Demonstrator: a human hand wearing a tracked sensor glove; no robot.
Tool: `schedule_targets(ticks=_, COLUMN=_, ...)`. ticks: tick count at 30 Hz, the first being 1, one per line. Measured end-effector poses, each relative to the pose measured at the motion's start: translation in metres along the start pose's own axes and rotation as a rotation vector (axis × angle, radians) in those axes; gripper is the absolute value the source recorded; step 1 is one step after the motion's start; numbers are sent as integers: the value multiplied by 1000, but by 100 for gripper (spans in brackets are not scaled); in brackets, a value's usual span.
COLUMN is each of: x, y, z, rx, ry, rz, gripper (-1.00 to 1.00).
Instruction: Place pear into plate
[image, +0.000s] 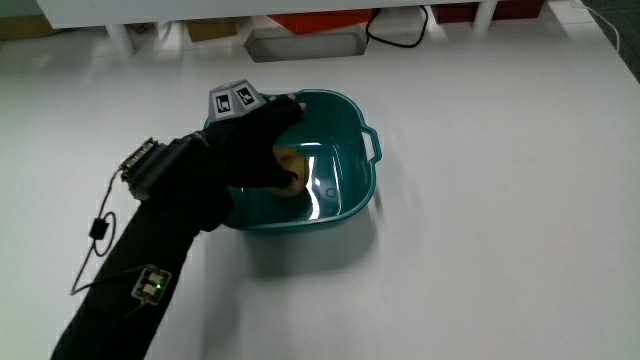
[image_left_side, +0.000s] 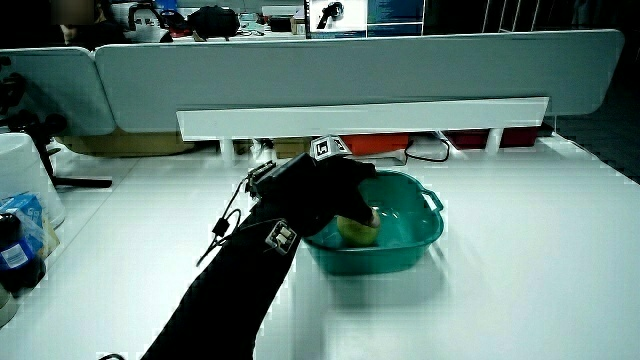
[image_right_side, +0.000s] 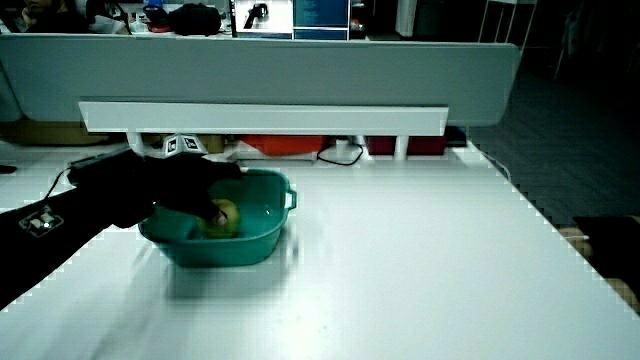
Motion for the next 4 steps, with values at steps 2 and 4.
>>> schedule_targets(ticks=2, x=2, y=-10, z=6, rx=6, ry=-3, rz=1, gripper=-100)
schedule_targets(ticks=4, x=0, y=-16, z=11, rx=15, ry=6, rz=-15, gripper=-100)
